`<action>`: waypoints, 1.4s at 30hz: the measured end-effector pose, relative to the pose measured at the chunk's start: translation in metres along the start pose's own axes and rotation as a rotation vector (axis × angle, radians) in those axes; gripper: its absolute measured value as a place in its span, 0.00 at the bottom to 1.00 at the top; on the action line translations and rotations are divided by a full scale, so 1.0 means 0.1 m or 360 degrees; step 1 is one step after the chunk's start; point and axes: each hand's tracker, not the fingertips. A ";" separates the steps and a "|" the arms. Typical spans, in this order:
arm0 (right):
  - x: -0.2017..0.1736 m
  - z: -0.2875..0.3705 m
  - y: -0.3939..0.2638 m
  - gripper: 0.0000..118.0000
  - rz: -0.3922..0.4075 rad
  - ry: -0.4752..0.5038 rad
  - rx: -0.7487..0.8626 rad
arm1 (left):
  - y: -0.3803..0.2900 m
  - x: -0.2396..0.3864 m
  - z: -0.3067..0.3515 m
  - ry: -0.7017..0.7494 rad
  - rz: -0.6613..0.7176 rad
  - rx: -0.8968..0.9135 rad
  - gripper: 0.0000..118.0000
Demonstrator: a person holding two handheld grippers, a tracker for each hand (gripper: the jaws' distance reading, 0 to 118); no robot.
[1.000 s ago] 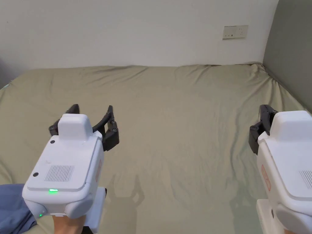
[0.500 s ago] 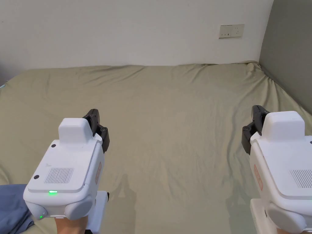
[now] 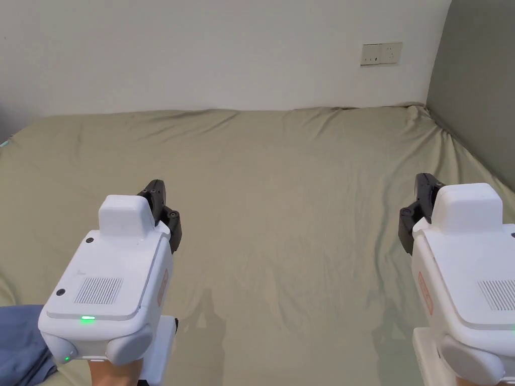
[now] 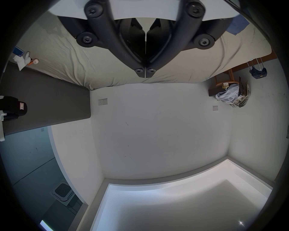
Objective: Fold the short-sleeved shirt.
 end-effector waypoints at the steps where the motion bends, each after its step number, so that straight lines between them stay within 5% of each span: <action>1: 0.00 0.00 0.00 0.02 0.0000 0.0002 0.0002 | 0.00 0.00 0.00 -0.0001 0.0003 0.0000 0.00; 42: -0.07 -0.01 0.07 0.02 -0.0002 0.0027 0.0016 | 0.00 -0.06 -0.02 -0.0017 0.0014 -0.0010 0.00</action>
